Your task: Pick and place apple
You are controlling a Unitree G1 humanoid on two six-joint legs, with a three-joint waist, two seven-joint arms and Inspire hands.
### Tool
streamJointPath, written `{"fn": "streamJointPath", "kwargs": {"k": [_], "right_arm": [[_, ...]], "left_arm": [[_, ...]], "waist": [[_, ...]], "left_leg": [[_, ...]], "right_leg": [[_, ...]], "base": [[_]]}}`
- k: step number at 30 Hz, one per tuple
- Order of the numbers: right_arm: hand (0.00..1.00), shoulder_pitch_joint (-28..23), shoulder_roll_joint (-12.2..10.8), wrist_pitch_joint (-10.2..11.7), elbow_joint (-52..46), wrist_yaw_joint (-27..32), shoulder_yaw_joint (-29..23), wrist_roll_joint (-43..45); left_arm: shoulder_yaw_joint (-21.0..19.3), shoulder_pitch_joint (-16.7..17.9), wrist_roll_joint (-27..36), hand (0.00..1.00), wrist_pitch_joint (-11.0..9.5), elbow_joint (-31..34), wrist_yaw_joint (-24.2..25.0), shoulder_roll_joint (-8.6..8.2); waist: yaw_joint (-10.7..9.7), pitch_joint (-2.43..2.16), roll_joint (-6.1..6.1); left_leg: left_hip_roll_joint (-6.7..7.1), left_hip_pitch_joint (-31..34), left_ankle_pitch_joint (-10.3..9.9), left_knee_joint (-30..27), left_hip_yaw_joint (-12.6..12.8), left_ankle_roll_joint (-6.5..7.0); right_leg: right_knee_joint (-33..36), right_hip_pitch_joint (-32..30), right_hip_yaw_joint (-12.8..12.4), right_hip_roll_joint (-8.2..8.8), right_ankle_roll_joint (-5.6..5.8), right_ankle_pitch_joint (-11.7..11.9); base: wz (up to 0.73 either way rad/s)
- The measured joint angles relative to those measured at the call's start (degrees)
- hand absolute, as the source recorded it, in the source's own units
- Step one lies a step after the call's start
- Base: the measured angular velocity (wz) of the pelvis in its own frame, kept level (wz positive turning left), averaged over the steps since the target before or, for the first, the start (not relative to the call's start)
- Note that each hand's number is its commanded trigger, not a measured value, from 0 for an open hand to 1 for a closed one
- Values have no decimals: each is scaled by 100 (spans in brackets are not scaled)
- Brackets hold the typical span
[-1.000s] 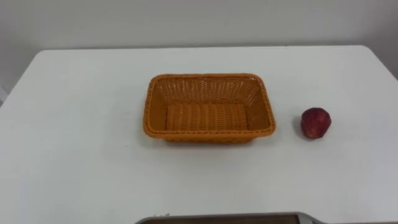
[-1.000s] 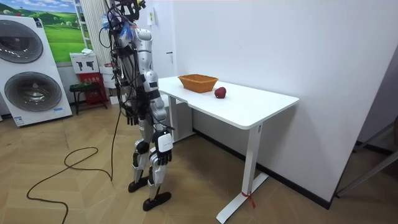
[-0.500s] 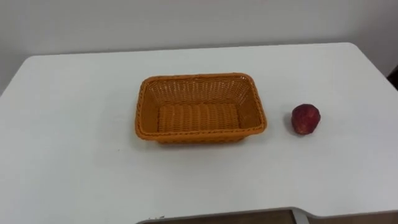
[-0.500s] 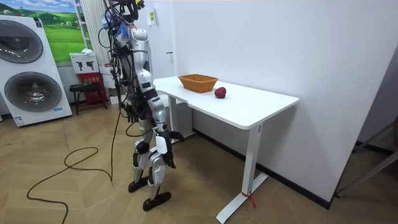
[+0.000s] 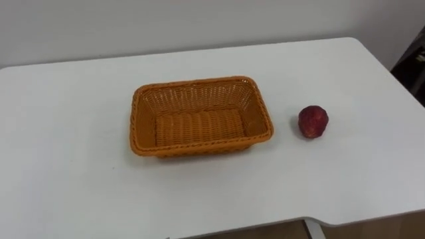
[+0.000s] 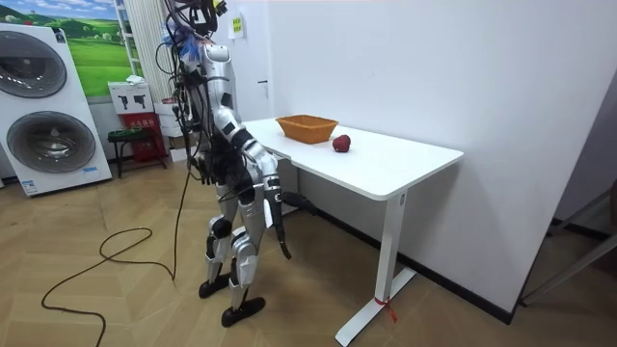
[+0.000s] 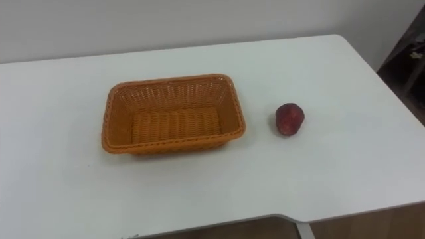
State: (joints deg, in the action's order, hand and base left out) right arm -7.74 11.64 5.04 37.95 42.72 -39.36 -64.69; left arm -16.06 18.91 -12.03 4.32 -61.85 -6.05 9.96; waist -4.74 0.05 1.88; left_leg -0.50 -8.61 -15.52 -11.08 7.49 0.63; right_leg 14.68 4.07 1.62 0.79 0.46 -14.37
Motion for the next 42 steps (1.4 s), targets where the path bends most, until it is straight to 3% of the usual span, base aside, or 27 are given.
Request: {"fn": "streamJointPath", "kwargs": {"k": [3,6,12,19,22,27,35,41,42], "right_arm": [[0,22,9,308,-645,487,13,622],[0,33,9,482,-993,856,114,1383],[0,36,28,625,-2152,1418,754,2703],[0,134,72,634,-2628,1295,1117,4158],[0,192,132,634,-2782,1074,1290,4273],[0,241,436,602,-2759,456,2007,4319],[0,278,447,337,-2639,-673,2353,4497],[0,445,554,74,-2271,-1432,2676,4468],[0,445,557,30,-2253,-1572,2716,4467]], "left_arm": [[56,63,-8,0,-95,105,0,-11],[67,80,-9,0,-191,160,-2,-17],[192,62,-6,0,-294,151,-7,-15],[315,81,-74,0,-297,91,6,-4],[331,63,-128,0,-312,85,53,0],[453,36,-215,0,-318,12,62,-2],[618,-55,-223,0,-273,8,180,19],[717,-54,-216,0,-188,56,268,64],[766,-51,-219,0,-177,54,281,86]], "waist": [[11,-2,-1],[23,-1,-2],[147,-9,-32],[281,-11,-31],[364,-12,-43],[456,29,-51],[530,75,17],[534,54,139],[533,30,174]], "left_leg": [[-3,102,1,-62,-18,1],[-3,117,1,-65,-72,2],[-7,206,16,-61,-56,21],[-5,206,17,-41,-123,22],[-10,185,18,-29,-122,22],[-17,132,17,-18,-114,22],[-22,226,33,-5,-232,20],[-24,196,35,29,-297,18],[-19,197,35,29,-302,18]], "right_leg": [[-15,-22,44,6,4,27],[-22,-36,97,12,2,33],[15,-167,47,-4,-5,59],[2,-179,82,-1,-4,63],[-10,-153,82,-7,-6,64],[-75,-87,81,-15,-15,75],[-108,-95,210,-5,-17,92],[-152,-11,277,-3,-18,92],[-213,29,289,1,-21,94]], "base": [[9],[10],[-4],[2],[0],[0],[7],[5],[7]]}}
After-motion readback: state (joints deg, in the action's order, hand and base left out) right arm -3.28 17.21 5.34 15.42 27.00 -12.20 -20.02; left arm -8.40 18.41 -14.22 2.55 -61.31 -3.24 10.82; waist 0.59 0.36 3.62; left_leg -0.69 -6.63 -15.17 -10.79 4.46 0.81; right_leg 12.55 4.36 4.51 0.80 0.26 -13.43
